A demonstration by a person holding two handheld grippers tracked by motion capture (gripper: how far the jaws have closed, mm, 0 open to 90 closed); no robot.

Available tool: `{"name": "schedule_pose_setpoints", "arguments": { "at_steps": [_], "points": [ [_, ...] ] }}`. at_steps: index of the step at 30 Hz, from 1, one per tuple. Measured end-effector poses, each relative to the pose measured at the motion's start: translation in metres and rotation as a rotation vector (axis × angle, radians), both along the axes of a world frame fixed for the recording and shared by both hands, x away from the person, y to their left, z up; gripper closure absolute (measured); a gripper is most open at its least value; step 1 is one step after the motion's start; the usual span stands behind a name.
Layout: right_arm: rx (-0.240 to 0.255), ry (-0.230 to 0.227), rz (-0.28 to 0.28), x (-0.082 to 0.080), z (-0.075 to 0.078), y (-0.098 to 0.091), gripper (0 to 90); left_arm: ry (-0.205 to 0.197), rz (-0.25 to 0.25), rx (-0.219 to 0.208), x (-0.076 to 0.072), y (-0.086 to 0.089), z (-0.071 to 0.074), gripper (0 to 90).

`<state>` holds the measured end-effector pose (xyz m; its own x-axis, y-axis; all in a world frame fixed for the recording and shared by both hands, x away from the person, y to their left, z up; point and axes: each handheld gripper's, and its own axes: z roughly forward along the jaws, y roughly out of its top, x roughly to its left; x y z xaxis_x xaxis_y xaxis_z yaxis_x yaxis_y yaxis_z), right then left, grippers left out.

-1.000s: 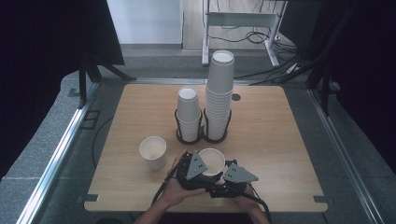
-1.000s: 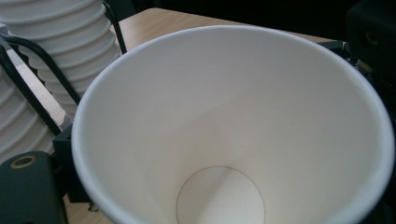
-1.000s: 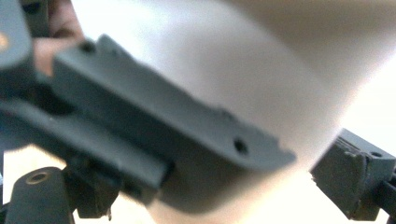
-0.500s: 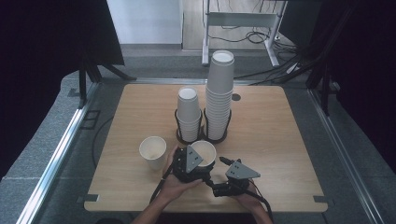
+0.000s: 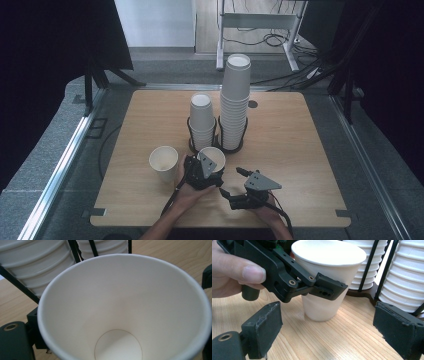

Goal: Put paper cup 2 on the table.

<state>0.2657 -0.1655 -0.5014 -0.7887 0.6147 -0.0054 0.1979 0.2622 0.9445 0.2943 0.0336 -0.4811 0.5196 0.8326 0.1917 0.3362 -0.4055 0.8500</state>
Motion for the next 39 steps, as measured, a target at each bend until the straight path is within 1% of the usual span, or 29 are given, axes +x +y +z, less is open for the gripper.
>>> {"name": "schedule_pose_setpoints", "arguments": {
  "at_steps": [2,4,5,7,8,11,15,20,26,29,30,33,36,39],
  "points": [
    [0.0,-0.003,0.003,0.0,0.0,0.0,8.2,0.004,0.005,-0.006,0.0,0.0,0.0,10.1],
    [0.001,-0.004,0.005,-0.001,0.0,0.0,8.2,0.011,0.006,0.004,0.0,-0.001,0.0,6.0],
    [0.001,-0.004,0.007,-0.001,0.001,0.0,8.2,0.004,0.006,0.004,-0.001,-0.002,0.001,3.0],
    [0.002,-0.006,0.011,-0.001,0.002,0.0,8.3,-0.019,0.017,0.015,-0.004,-0.003,0.003,1.6],
    [0.002,-0.007,0.014,-0.001,0.002,-0.001,8.4,-0.024,0.019,0.016,-0.005,-0.002,0.005,0.8],
    [0.008,-0.015,0.014,-0.002,0.004,-0.001,8.9,-0.03,0.027,-0.014,-0.008,0.0,0.009,0.2],
    [0.013,-0.018,0.016,-0.002,0.005,-0.001,9.2,-0.043,0.026,-0.032,-0.012,0.005,0.015,0.0],
    [0.012,-0.021,0.018,-0.002,0.005,0.0,9.1,-0.059,0.015,-0.05,-0.021,0.007,0.025,0.0],
    [0.017,-0.032,0.018,-0.003,0.008,-0.002,9.1,-0.067,-0.009,-0.073,-0.03,0.011,0.038,0.0],
    [0.035,-0.033,0.011,-0.003,0.01,-0.008,9.3,-0.073,-0.021,-0.095,-0.035,0.016,0.044,0.0],
    [0.041,-0.032,0.01,-0.003,0.011,-0.01,9.3,-0.073,-0.033,-0.103,-0.037,0.019,0.047,0.0],
    [0.053,-0.032,0.002,-0.002,0.012,-0.016,9.5,-0.063,-0.072,-0.122,-0.041,0.024,0.05,0.0],
    [0.053,-0.038,-0.004,-0.002,0.014,-0.019,9.6,-0.049,-0.103,-0.145,-0.042,0.029,0.052,0.1],
    [0.064,-0.039,-0.012,-0.002,0.015,-0.021,9.9,-0.025,-0.137,-0.179,-0.043,0.036,0.054,0.5]
  ]
}}
